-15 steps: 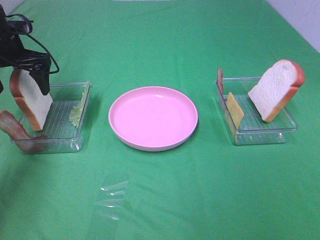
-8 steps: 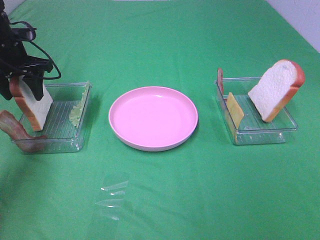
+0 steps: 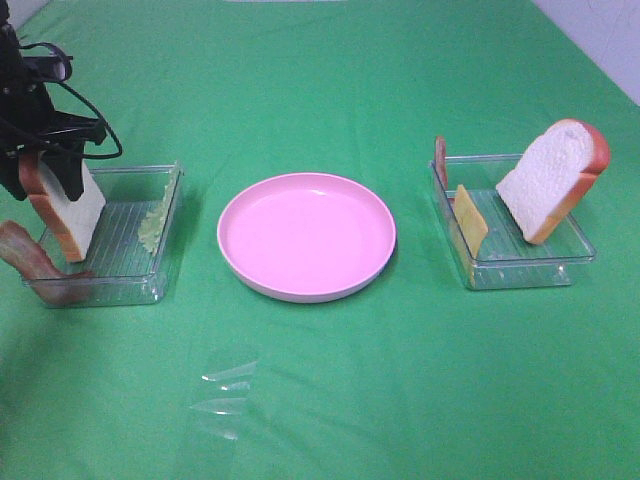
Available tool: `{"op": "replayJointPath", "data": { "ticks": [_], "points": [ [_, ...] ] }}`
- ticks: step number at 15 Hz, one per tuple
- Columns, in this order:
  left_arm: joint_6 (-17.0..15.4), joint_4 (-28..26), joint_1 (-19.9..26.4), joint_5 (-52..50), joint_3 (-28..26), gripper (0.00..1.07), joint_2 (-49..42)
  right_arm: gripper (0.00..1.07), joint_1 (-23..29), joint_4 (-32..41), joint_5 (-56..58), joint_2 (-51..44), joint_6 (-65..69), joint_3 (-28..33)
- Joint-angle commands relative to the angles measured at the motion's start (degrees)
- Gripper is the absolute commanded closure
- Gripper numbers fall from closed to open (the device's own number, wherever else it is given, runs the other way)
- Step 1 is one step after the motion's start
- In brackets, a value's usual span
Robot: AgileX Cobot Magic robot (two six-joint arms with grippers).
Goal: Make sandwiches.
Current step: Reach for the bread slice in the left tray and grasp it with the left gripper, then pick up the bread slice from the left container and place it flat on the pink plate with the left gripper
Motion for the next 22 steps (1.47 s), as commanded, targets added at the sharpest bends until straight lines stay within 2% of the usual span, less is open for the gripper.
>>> {"op": "replayJointPath", "data": {
  "ticks": [1, 4, 8, 12, 14, 20, 22],
  "points": [
    [-0.5, -0.3, -0.2, -0.5, -0.2, 0.55, 0.1, 0.08, 0.0, 0.1, -0.4, -1.5, -0.6, -0.2],
    [-0.5, -0.5, -0.2, -0.5, -0.2, 0.70, 0.1, 0.08, 0.0, 0.1, -0.4, -1.5, -0.6, -0.2],
    [-0.5, -0.7, -0.2, -0.4, -0.2, 0.81, 0.1, 0.08, 0.0, 0.1, -0.4, -1.5, -0.6, -0.2],
    [-0.5, -0.9, -0.2, 0.0, -0.2, 0.99, 0.1, 0.08, 0.0, 0.1, -0.4, -1.5, -0.6, -0.2],
    [-0.8, -1.0, -0.2, 0.0, -0.2, 1.04, 0.1, 0.08, 0.0, 0.1, -0.4, -1.5, -0.6, -0.2],
    [-0.9, -1.1, -0.2, 0.3, -0.2, 1.07, -0.7, 0.08, 0.0, 0.1, -0.4, -1.5, -0.6, -0.2],
    [-2.1, -1.3, -0.2, 1.0, -0.2, 1.07, -1.8, 0.08, 0.0, 0.1, -0.4, -1.5, -0.6, -0.2]
  ]
}}
